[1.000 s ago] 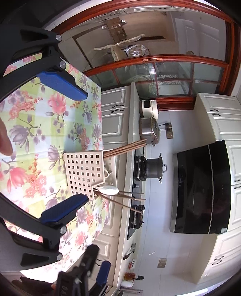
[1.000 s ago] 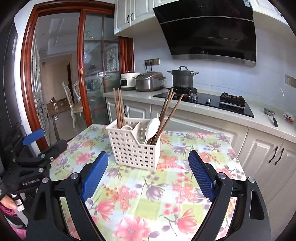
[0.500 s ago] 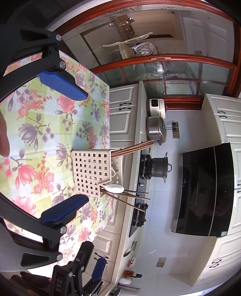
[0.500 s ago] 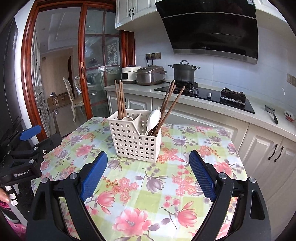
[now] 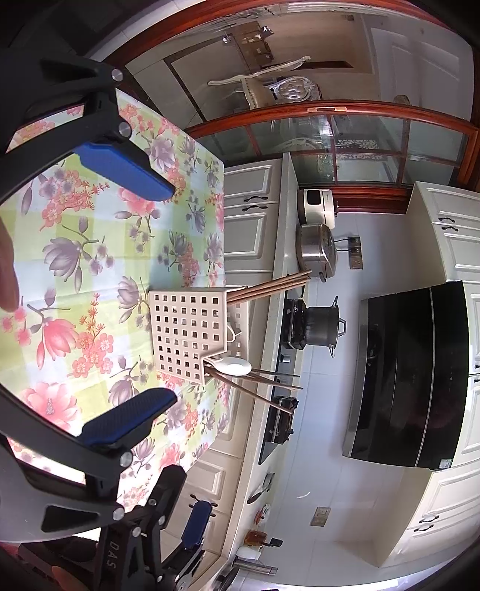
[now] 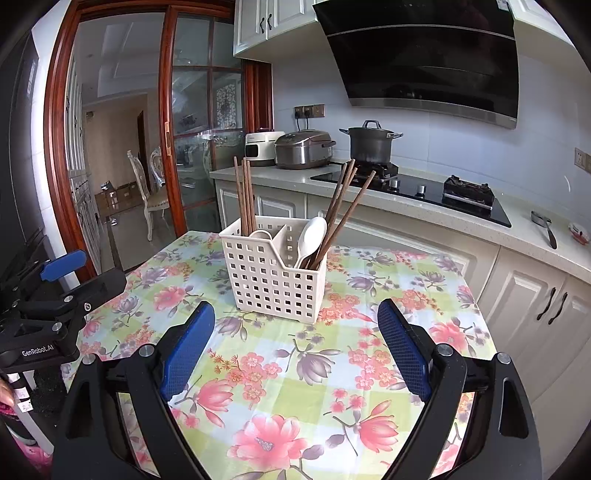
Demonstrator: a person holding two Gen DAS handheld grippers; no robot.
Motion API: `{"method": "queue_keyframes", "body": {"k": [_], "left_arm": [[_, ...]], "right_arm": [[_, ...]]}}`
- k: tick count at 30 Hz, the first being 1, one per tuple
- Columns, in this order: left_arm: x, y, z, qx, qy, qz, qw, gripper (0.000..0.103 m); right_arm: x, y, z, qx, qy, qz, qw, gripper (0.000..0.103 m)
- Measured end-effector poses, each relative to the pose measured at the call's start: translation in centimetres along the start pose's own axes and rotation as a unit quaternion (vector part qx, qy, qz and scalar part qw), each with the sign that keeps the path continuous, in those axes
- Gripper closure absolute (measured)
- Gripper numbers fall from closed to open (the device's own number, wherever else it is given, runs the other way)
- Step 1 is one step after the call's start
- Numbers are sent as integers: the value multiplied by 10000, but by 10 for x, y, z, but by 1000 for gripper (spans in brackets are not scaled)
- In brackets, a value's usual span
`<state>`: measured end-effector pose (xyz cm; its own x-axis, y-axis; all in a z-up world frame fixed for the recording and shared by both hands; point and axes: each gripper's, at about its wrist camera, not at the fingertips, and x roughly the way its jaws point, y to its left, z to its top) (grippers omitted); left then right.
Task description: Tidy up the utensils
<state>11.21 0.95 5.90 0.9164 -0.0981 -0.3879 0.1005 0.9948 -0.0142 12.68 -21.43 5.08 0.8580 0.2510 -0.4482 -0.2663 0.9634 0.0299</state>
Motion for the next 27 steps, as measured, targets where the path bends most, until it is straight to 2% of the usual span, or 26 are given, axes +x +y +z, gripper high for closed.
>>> {"method": "queue_keyframes", "body": {"k": [27], "left_arm": [[-1,1,0,-20,10,-7,10000,5]], "right_arm": [[0,2,-2,8,6,28,10000,19]]}}
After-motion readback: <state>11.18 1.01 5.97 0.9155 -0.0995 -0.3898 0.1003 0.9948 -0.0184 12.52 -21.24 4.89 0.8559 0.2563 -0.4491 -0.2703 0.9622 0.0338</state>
